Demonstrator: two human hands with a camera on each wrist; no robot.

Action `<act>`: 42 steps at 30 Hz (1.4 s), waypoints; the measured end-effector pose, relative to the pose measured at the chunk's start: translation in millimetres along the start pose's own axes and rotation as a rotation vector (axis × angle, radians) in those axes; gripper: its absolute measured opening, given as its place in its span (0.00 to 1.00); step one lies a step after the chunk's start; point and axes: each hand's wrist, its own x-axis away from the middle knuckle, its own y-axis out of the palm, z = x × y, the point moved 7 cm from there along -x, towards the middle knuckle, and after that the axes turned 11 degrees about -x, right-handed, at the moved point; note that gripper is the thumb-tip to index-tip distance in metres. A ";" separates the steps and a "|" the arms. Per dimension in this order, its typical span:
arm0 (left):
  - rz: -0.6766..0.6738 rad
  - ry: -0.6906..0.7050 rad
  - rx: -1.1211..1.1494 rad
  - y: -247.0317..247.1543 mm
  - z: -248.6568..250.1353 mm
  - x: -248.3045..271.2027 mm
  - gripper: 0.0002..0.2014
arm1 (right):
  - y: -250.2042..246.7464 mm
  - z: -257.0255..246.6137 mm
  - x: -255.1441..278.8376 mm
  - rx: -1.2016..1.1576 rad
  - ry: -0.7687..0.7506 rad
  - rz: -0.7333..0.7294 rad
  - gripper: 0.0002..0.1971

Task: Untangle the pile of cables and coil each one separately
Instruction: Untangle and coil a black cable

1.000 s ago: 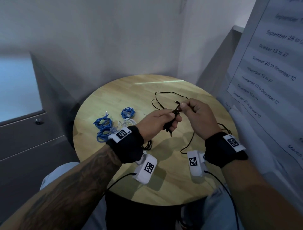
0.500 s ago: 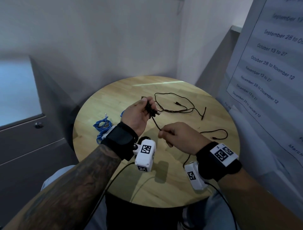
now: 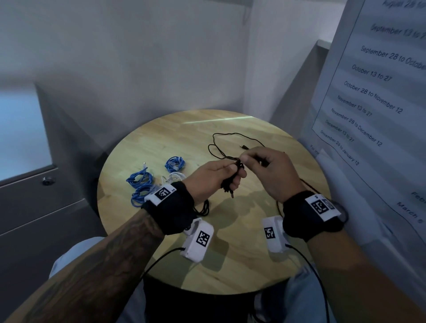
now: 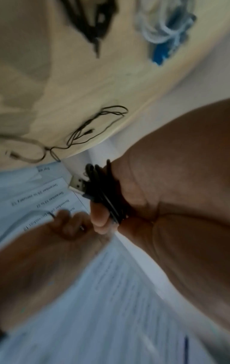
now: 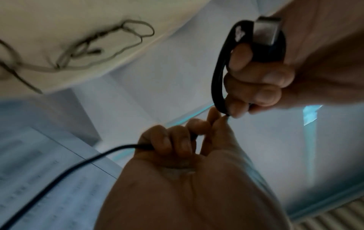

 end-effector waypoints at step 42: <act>0.312 0.072 0.899 -44.4 5.4 -7.2 0.13 | 46.5 1.8 23.4 0.179 0.207 -0.412 0.11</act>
